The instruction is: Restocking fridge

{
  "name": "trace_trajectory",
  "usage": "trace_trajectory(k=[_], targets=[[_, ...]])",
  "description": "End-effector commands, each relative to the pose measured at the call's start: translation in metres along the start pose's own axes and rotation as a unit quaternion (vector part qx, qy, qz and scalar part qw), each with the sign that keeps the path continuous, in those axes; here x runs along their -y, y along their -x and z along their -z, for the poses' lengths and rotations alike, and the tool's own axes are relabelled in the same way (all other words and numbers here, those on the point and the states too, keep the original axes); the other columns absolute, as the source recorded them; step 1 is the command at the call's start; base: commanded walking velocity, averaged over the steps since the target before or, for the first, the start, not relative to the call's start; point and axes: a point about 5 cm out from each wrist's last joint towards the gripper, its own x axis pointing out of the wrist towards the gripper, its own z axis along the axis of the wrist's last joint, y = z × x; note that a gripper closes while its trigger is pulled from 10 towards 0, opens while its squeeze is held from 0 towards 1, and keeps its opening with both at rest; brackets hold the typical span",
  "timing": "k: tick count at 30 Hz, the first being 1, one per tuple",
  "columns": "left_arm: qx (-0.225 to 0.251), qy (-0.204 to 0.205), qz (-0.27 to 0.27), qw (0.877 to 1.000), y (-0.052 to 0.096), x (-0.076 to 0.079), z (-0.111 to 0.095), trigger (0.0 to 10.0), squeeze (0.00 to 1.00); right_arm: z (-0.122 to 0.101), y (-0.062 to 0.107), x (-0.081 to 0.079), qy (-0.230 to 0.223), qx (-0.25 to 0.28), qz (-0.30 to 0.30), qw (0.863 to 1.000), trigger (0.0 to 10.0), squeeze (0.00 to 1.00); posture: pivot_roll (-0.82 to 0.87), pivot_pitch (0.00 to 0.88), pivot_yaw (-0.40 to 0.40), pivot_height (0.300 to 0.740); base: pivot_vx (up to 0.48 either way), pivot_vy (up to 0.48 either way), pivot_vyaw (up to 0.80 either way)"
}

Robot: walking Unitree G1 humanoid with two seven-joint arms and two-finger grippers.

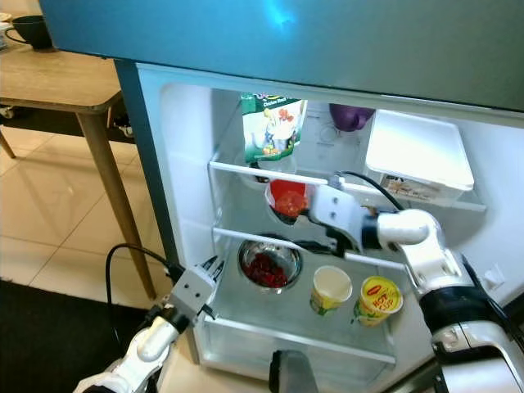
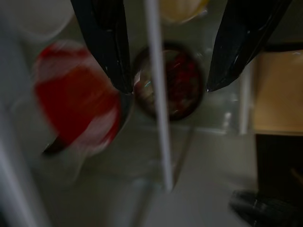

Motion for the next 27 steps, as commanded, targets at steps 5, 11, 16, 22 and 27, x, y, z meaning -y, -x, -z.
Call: trace_trajectory(k=[5, 11, 16, 22, 27], targets=[[-0.032, 0.044, 0.018, 0.998, 0.007, 0.015, 0.010, 10.0, 0.00, 0.039, -0.018, -0.051, -0.138, -0.020, -0.047, 0.989, 10.0, 0.00, -0.10, 0.001, -0.065, 0.547, 0.000, 0.000, 0.00], [-0.078, 0.061, 0.037, 0.994, 0.022, 0.025, 0.025, 10.0, 0.00, 0.067, -0.042, -0.086, -0.275, -0.022, -0.019, 0.961, 10.0, 0.00, -0.10, 0.003, -0.060, 0.547, 0.000, 0.000, 0.00], [-0.093, 0.068, 0.049, 0.992, 0.030, 0.030, 0.031, 10.0, 0.00, 0.082, -0.049, -0.112, -0.390, 0.006, -0.002, 0.921, 10.0, 0.00, -0.09, 0.004, -0.057, 0.557, 0.000, 0.000, 0.00], [-0.098, 0.073, 0.055, 0.991, 0.033, 0.032, 0.033, 10.0, 0.00, 0.097, -0.049, -0.135, -0.438, -0.023, 0.021, 0.899, 10.0, 0.00, -0.09, 0.003, -0.057, 0.567, 0.000, 0.000, 0.00], [-0.172, 0.085, 0.080, 0.978, 0.054, 0.041, 0.053, 10.0, 0.00, 0.120, -0.046, -0.165, -0.512, -0.073, 0.093, 0.851, 10.0, 0.00, -0.09, 0.000, -0.049, 0.582, 0.000, 0.000, 0.00]])
